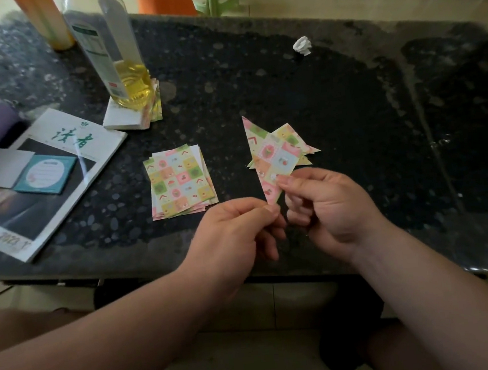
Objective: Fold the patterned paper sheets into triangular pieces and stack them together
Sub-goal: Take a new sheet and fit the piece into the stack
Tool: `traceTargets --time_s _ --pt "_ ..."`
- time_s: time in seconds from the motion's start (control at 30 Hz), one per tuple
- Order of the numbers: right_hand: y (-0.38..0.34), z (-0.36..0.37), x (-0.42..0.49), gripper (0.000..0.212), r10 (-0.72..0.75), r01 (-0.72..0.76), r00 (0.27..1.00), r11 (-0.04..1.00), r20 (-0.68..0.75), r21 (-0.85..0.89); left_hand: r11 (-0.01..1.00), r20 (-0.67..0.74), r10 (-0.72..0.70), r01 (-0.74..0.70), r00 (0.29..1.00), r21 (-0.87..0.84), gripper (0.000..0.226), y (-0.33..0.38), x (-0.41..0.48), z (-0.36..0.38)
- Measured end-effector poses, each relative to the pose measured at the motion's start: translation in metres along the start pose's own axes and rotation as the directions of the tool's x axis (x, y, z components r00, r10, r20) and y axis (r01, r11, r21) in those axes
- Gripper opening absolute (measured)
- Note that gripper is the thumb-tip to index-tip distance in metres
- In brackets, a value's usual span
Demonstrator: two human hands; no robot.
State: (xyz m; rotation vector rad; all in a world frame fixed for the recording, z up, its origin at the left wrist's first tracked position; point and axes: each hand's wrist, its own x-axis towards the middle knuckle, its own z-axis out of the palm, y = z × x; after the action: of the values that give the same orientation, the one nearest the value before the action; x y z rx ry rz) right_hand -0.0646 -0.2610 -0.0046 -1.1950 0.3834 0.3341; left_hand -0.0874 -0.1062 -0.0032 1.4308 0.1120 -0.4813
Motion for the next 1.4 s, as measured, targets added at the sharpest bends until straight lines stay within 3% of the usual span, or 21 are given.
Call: traceTargets --time_s 0.17,0.33,0.43,0.57,0.67,0.8,0.87,0.97,1.03,1.1,1.27,1.4 --pt "-0.008 -0.004 0.004 0.026 -0.022 0.022 1.0 0.999 -0.008 0.035 0.999 0.026 0.034 -0.034 0.999 -0.003 0.033 0.003 -0.002 -0.003" --pt "-0.034 -0.027 0.019 0.035 -0.026 0.07 0.983 0.967 -0.181 0.245 0.987 0.076 0.091 -0.1 0.993 0.124 0.027 0.001 -0.018 -0.008" --pt "-0.042 -0.036 0.017 0.033 -0.065 0.099 0.979 0.98 -0.195 0.17 0.984 0.035 0.066 -0.071 0.997 0.166 0.039 0.007 -0.019 -0.01" --pt "-0.018 -0.018 0.009 0.031 -0.034 0.036 0.998 0.999 -0.058 0.023 0.994 -0.013 -0.091 0.092 0.996 0.059 0.048 0.018 0.001 -0.01" --pt "-0.004 -0.003 0.001 0.025 0.003 -0.002 1.0 0.997 0.004 -0.082 0.99 -0.005 -0.088 0.088 0.996 0.107 0.023 0.018 0.006 -0.007" --pt "-0.006 -0.001 -0.003 0.018 0.046 -0.041 0.999 0.987 0.026 -0.158 0.991 0.006 -0.079 0.078 0.997 0.109 0.034 0.013 0.003 -0.008" --pt "-0.01 -0.004 0.003 0.013 0.032 -0.034 0.999 0.996 -0.023 -0.088 0.992 0.035 -0.107 0.104 0.994 0.068 0.035 0.015 0.001 -0.007" --pt "-0.029 -0.023 0.019 0.018 -0.034 0.065 0.977 0.988 -0.211 0.142 0.983 0.1 -0.177 0.182 0.979 -0.037 0.035 0.017 -0.003 -0.007" --pt "-0.041 -0.036 0.022 0.02 -0.105 0.123 0.951 0.991 -0.291 0.045 0.967 0.148 -0.242 0.251 0.959 -0.049 0.034 0.019 -0.006 -0.008" --pt "-0.04 -0.039 0.017 0.02 -0.142 0.108 0.959 0.983 -0.247 -0.146 0.952 0.162 -0.302 0.307 0.94 -0.005 0.025 0.019 -0.004 -0.01" --pt "-0.018 -0.019 0.003 0.036 0.045 0.007 0.995 0.85 0.086 -0.526 0.917 0.154 -0.384 0.357 0.91 0.179 0.017 0.02 0.006 -0.015" --pt "-0.016 -0.016 0.004 0.012 0.15 -0.083 0.986 0.809 0.068 -0.581 0.867 0.192 -0.409 0.313 0.892 0.388 0.018 0.025 0.01 -0.022"
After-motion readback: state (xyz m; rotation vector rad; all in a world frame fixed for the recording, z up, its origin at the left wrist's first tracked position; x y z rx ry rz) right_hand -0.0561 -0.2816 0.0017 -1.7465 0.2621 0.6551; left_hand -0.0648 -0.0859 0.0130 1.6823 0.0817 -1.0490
